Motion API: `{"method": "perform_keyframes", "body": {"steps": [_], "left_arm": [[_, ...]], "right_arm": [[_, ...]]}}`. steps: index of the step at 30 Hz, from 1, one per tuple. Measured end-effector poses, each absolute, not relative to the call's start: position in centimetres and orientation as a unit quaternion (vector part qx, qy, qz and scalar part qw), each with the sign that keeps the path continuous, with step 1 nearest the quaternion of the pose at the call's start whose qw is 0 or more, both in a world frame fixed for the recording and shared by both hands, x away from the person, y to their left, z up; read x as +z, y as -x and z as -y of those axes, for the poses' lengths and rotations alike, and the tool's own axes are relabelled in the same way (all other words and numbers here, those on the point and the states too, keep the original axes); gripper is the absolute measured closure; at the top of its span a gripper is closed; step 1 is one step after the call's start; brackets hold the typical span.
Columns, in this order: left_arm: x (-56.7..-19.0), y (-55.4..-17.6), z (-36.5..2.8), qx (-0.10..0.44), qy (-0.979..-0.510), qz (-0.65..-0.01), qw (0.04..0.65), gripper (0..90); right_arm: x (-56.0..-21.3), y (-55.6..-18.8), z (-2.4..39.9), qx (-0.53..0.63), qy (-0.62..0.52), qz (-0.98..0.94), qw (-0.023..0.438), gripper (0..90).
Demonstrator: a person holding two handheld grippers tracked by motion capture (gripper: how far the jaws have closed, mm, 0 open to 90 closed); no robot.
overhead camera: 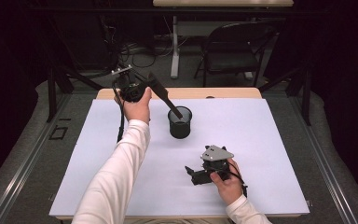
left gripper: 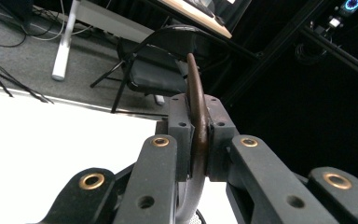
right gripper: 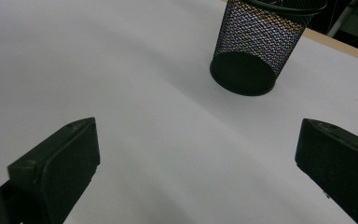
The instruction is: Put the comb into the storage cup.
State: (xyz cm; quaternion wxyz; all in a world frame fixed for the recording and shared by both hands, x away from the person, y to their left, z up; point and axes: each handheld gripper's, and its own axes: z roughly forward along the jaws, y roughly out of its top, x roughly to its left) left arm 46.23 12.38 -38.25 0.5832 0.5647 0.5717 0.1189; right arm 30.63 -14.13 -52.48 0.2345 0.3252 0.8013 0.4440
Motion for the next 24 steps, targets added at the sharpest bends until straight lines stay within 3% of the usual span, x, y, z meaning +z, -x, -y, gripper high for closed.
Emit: {"method": "perform_keyframes", "body": {"steps": [24], "left_arm": [[-40.8, -46.4, -10.4, 0.102, -0.580, -0.572, 0.571, 84.6]], "right_arm": [[-52.5, -30.6, 14.1, 0.441, -0.321, -0.804, 0.235, 0.0]]}}
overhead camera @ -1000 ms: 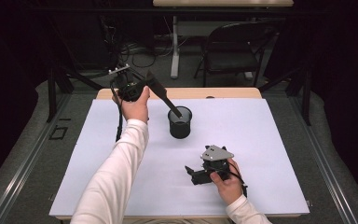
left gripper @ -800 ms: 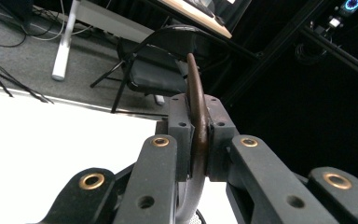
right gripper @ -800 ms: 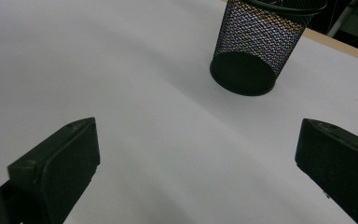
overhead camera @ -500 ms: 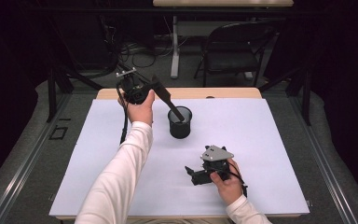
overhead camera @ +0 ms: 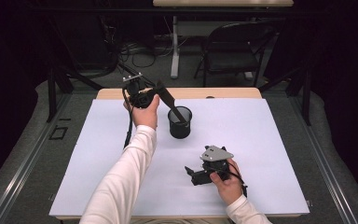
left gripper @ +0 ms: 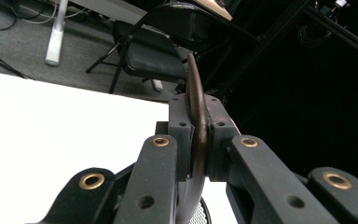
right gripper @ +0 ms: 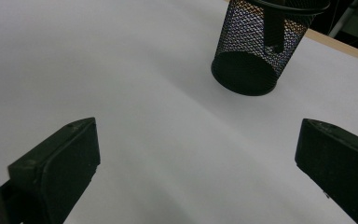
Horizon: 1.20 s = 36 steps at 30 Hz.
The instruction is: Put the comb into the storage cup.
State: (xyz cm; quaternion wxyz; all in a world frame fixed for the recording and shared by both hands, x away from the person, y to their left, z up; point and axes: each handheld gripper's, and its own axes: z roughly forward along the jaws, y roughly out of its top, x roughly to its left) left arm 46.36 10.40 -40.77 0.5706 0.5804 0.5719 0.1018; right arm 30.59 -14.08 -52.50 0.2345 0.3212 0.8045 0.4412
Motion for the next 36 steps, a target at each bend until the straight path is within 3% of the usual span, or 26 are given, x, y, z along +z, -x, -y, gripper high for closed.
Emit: {"method": "perform_keyframes", "body": {"steps": [36], "left_arm": [[-43.5, -46.7, -9.8, 0.100, -0.591, -0.582, 0.550, 84.6]], "right_arm": [[-52.6, -30.6, 14.0, 0.438, -0.317, -0.808, 0.233, 0.1]]}}
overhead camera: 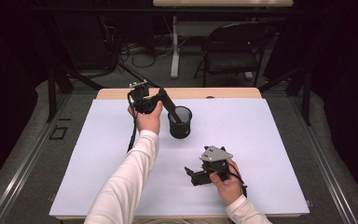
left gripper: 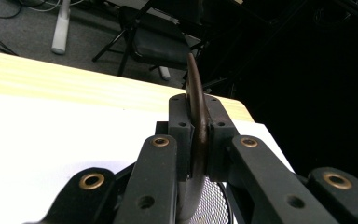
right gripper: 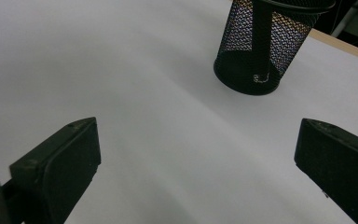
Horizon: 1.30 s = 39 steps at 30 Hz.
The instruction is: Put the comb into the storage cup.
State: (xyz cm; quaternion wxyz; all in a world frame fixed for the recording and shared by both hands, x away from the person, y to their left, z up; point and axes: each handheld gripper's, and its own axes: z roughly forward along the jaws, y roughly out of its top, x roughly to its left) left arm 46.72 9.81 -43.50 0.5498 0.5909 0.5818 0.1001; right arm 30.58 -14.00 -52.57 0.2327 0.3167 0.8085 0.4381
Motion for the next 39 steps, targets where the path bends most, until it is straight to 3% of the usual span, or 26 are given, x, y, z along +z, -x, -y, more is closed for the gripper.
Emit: {"method": "perform_keyframes", "body": {"steps": [39], "left_arm": [[-44.6, -47.9, -11.4, 0.088, -0.576, -0.603, 0.545, 84.2]], "right_arm": [[-52.7, -30.6, 13.9, 0.435, -0.314, -0.812, 0.231, 0.6]]}}
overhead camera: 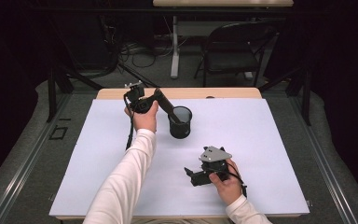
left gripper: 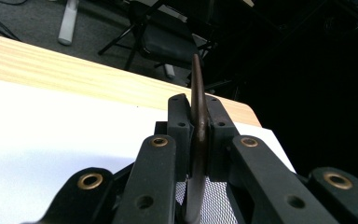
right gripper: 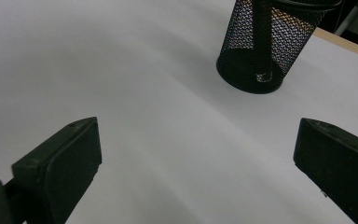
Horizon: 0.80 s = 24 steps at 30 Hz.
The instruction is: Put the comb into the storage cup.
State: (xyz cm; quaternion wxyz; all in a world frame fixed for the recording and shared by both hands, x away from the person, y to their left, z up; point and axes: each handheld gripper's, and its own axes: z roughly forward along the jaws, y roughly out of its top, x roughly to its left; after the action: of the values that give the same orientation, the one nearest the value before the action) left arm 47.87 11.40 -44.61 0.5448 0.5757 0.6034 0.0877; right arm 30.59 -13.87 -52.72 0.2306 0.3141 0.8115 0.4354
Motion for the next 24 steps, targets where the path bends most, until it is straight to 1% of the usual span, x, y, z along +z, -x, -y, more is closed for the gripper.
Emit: {"method": "perform_keyframes", "body": {"steps": [14, 24], "left_arm": [[-44.98, -47.82, -11.70, 0.088, -0.569, -0.610, 0.545, 83.4], [-44.99, -47.78, -11.70, 0.091, -0.573, -0.608, 0.542, 81.0]], "right_arm": [[-52.78, -30.57, 13.78, 0.435, -0.312, -0.813, 0.230, 0.7], [-52.76, -30.57, 13.80, 0.435, -0.312, -0.813, 0.230, 0.7]]}}
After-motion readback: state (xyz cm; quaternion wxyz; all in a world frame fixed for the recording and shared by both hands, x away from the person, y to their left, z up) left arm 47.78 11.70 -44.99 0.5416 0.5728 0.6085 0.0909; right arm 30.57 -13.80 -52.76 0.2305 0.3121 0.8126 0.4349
